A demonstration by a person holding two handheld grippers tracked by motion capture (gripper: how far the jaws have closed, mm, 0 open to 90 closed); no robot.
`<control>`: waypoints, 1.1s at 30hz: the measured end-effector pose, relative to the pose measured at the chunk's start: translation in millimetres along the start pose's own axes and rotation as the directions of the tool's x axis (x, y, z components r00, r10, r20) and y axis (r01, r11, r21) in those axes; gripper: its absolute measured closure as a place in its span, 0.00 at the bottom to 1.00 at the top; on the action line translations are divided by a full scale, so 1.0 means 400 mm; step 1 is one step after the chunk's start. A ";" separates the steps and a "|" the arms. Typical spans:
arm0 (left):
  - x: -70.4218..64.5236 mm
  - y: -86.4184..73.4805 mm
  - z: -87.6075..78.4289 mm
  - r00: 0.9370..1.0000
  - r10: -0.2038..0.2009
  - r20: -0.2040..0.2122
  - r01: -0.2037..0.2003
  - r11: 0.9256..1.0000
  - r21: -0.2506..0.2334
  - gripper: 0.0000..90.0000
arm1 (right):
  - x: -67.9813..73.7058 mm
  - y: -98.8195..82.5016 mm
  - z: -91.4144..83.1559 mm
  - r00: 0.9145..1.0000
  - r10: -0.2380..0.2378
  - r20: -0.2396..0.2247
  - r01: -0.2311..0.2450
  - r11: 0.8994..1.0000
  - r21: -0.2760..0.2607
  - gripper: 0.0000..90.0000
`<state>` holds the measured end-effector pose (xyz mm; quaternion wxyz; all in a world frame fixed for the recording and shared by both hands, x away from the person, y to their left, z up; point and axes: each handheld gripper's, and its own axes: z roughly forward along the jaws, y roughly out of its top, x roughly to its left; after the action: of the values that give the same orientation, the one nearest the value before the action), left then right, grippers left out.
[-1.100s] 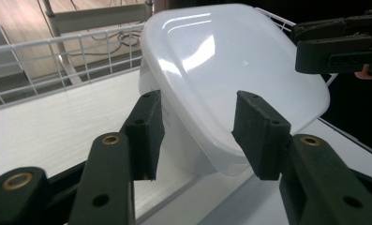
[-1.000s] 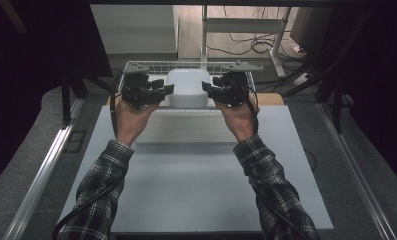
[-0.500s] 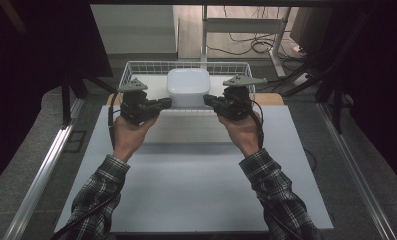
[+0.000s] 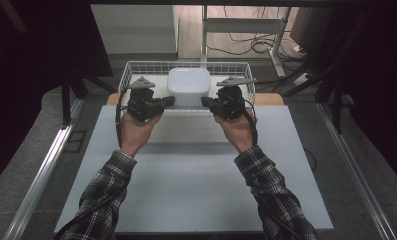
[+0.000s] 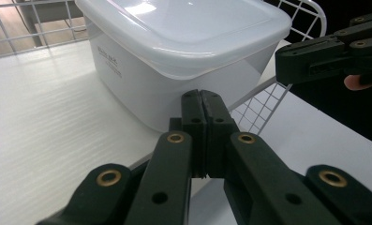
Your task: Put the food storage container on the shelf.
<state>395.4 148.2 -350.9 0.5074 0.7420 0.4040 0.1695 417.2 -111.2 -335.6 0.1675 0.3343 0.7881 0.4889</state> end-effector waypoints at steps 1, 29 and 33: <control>0.000 0.002 0.003 1.000 0.001 -0.007 -0.001 1.000 0.000 0.99 | -0.001 0.000 0.003 1.000 0.000 0.003 0.000 1.000 -0.003 0.99; -0.045 -0.112 -0.023 0.994 0.030 0.109 -0.033 0.999 0.022 0.30 | 0.034 -0.082 -0.036 0.998 -0.057 -0.033 0.058 0.998 0.013 0.37; -0.048 -0.122 -0.025 0.993 0.042 0.108 -0.045 0.998 0.032 0.27 | 0.038 -0.091 -0.041 0.997 -0.076 -0.032 0.076 0.997 0.015 0.33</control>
<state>355.9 147.3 -387.1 0.5119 0.7672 0.3627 0.1335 383.4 -122.5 -359.2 0.1711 0.2978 0.8066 0.4810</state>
